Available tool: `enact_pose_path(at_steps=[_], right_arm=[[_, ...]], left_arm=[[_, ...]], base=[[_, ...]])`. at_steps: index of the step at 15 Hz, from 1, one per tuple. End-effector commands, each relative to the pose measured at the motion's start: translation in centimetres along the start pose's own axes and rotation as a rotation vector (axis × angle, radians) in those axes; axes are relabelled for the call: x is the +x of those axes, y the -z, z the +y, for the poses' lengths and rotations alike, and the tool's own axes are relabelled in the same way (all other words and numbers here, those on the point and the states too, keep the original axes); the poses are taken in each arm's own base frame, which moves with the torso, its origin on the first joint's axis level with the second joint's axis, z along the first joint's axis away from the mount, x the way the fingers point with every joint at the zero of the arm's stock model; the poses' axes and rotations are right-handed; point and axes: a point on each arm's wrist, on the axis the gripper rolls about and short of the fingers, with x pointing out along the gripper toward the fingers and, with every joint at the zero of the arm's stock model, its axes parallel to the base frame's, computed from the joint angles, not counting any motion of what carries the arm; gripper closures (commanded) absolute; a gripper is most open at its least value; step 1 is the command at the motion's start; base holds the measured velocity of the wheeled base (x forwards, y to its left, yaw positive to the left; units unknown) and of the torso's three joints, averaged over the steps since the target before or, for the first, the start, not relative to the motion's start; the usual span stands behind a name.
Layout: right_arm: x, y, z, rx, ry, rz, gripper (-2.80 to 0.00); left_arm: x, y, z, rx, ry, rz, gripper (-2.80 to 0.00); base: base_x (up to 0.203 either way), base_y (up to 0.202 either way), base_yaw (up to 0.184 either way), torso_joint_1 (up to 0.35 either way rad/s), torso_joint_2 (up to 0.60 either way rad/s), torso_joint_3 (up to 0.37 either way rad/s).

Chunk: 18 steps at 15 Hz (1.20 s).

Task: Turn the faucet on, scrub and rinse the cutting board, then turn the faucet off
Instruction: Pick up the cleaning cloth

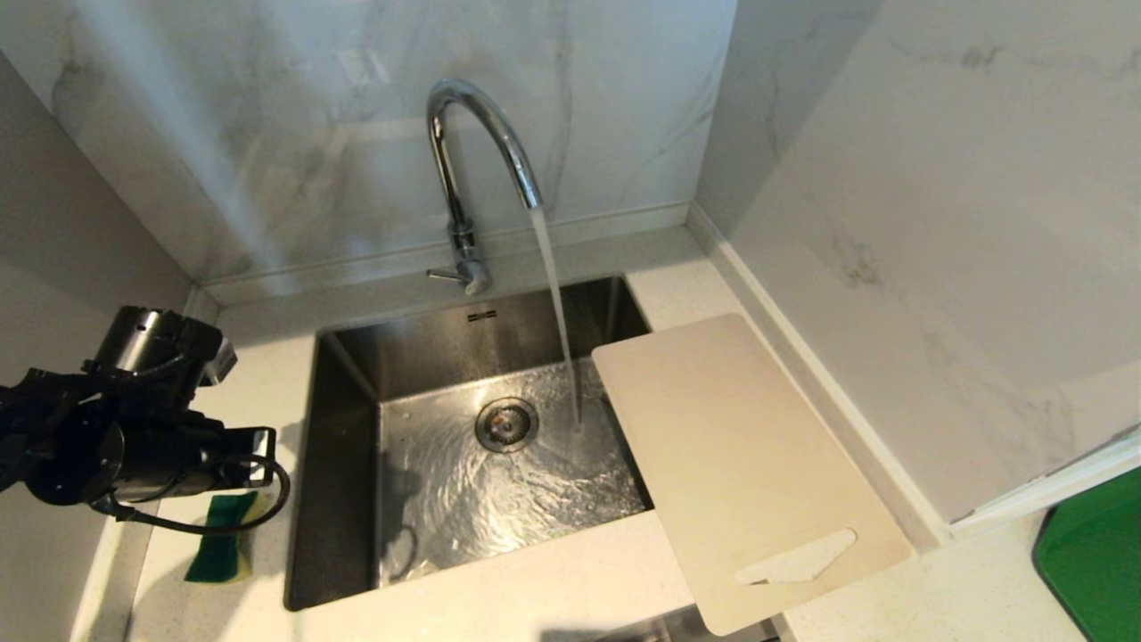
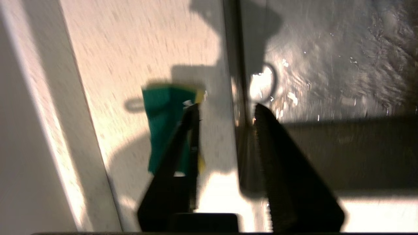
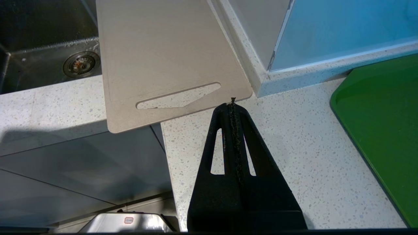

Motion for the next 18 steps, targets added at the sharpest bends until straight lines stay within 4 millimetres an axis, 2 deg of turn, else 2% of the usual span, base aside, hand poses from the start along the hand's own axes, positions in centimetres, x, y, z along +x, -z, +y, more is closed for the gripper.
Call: enact_pose_path(at_steps=[1,4,8,11,18], right_arm=[[0.0,0.0,0.0,0.000,0.000,0.000,0.00],[0.0,0.0,0.0,0.000,0.000,0.000,0.00],[0.0,0.0,0.0,0.000,0.000,0.000,0.00],[0.0,0.0,0.0,0.000,0.000,0.000,0.00],[0.0,0.0,0.0,0.000,0.000,0.000,0.00]], left_arm=[[0.5,1.0,1.2,-0.022,0.023,0.060,-2.80],[1.7,2.2,2.7,-0.052,0.008,0.120,-2.80],[1.7,1.9,3.8,-0.085,-0.007,0.116,-2.80],[1.9,2.8,4.2,-0.091,-0.005,0.148,-2.80],[4.6,3.5,5.0,-0.132,-0.015,0.166,-2.80]], base=[[0.000,0.000,0.000,0.000,0.00,0.000],[0.000,0.000,0.000,0.000,0.00,0.000],[0.000,0.000,0.000,0.000,0.00,0.000],[0.000,0.000,0.000,0.000,0.00,0.000],[0.000,0.000,0.000,0.000,0.00,0.000]])
